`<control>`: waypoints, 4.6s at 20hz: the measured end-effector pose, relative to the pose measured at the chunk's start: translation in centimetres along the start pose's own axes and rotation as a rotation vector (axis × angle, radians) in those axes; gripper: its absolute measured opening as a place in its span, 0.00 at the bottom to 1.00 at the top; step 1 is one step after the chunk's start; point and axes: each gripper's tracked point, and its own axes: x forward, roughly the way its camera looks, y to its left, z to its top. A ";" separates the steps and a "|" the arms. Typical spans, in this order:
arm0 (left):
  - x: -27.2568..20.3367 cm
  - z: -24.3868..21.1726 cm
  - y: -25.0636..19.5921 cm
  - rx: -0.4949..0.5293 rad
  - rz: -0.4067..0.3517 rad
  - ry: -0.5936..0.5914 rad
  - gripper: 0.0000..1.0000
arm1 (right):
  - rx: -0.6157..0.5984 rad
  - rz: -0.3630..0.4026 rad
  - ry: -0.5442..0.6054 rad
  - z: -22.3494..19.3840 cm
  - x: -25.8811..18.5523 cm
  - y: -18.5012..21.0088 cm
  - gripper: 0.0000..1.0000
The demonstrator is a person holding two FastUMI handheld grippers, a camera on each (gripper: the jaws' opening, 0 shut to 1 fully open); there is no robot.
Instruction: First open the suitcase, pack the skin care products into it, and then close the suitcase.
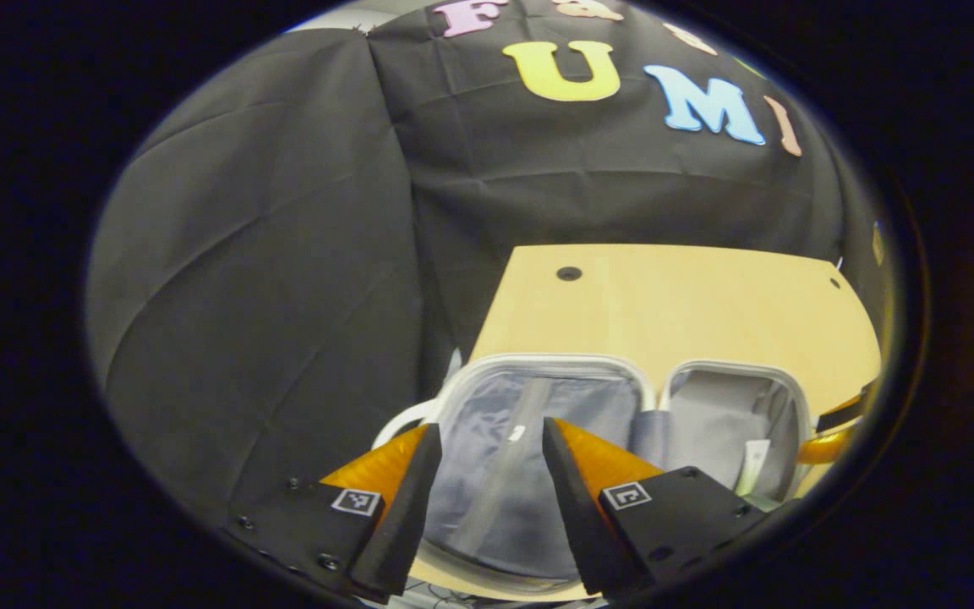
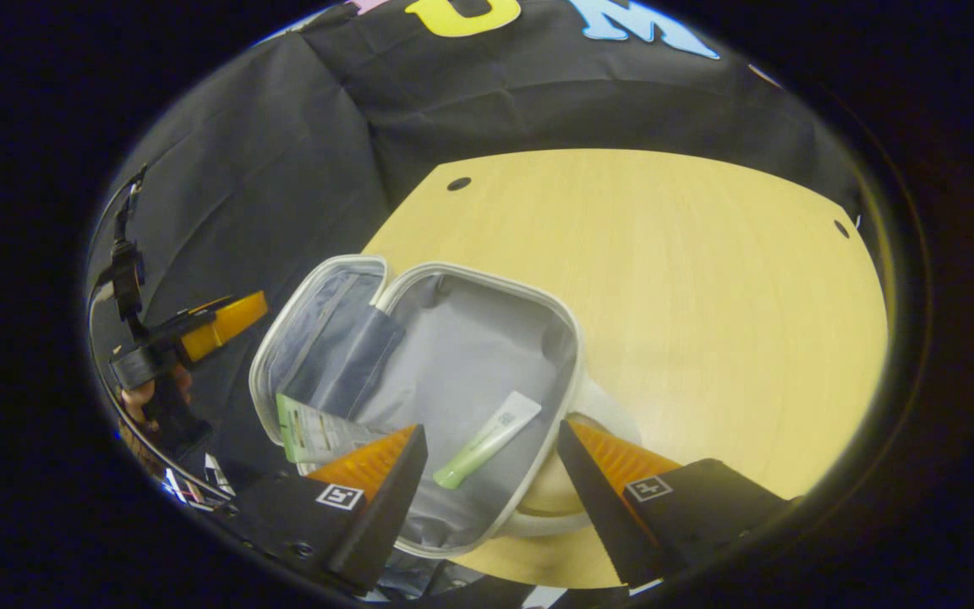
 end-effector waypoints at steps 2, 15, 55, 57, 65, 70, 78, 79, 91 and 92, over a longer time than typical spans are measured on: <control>1.3 -0.3 2.7 -0.003 -0.008 0.015 0.80 | 0.003 -0.002 -0.003 0.0 -0.1 -0.1 0.96; 11.0 -6.7 13.4 -0.194 -0.176 0.226 0.84 | 0.014 -0.027 0.074 -2.4 -0.4 -0.2 0.96; -23.6 10.2 -25.2 -0.238 -0.597 -0.040 0.14 | -0.120 0.160 0.033 -4.6 -1.3 0.7 0.96; -24.3 9.9 -28.9 -0.271 -0.660 -0.048 0.14 | -0.120 0.163 0.015 -4.4 -2.2 0.4 0.96; -20.0 -1.6 -50.2 -0.295 -0.873 0.173 0.14 | -0.007 0.028 -0.073 -3.5 -7.6 -8.7 0.96; -18.0 -7.2 -56.5 -0.207 -0.800 0.241 0.14 | 0.130 -0.072 -0.145 -2.8 -10.9 -14.4 0.96; -17.5 -5.9 -55.6 -0.142 -0.700 0.157 0.21 | 0.221 -0.120 -0.214 -1.9 -13.4 -18.3 0.96; -17.6 -5.9 -55.3 -0.118 -0.664 0.139 0.24 | 0.220 -0.122 -0.221 -1.6 -13.6 -18.6 0.96; -24.0 7.6 -53.3 -0.046 -0.331 -0.374 0.85 | -0.010 -0.468 -0.693 9.1 -25.9 -21.8 0.95; -25.6 10.6 -53.4 -0.021 -0.327 -0.476 0.84 | -0.044 -0.496 -0.807 11.5 -28.8 -21.1 0.95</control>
